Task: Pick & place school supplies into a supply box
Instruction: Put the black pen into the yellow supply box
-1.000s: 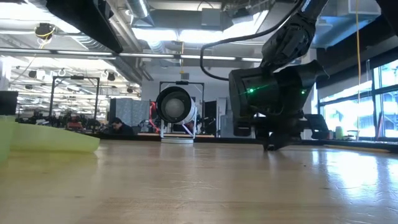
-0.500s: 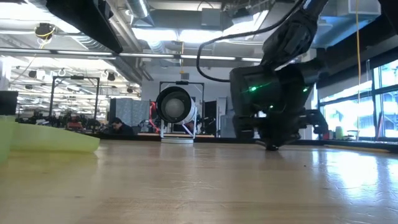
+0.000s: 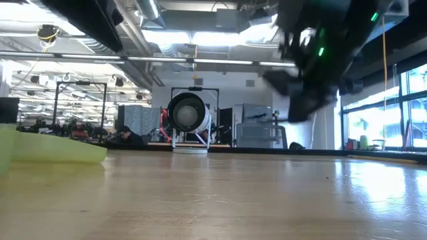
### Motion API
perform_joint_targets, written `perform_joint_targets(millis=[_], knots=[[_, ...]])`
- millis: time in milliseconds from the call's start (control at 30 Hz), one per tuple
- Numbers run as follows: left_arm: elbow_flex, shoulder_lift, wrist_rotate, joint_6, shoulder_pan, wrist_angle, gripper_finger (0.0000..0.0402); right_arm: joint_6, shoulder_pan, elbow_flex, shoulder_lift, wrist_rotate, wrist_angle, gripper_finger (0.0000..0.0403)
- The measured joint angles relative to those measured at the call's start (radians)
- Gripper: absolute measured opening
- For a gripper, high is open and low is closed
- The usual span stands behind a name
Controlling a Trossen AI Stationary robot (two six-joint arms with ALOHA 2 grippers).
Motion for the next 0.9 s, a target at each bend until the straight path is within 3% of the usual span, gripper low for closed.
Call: perform_joint_targets(millis=[133, 367, 567, 733, 900], knots=[[0.0, 0.002, 0.088, 0.097, 0.0, 0.126, 0.0092, -0.207, 0.081, 0.0, -0.087, 0.08, 0.147, 0.0049], [-0.001, 0.048, 0.11, 0.385, 0.003, 0.478, 0.0091, -0.725, 0.216, 0.002, -0.14, 0.252, 0.58, 0.0049], [0.0, 0.139, 0.116, 0.651, 0.008, 0.811, 0.0089, -1.052, 0.285, 0.002, -0.14, 0.247, 0.853, 0.0049], [0.0, 0.194, 0.124, 0.67, 0.016, 0.918, 0.0093, -1.259, 0.333, 0.002, -0.14, 0.233, 1.055, 0.0049], [0.0, 0.222, 0.171, 0.662, 0.019, 0.98, 0.009, -1.454, 0.386, 0.002, -0.14, 0.106, 1.271, 0.0049]])
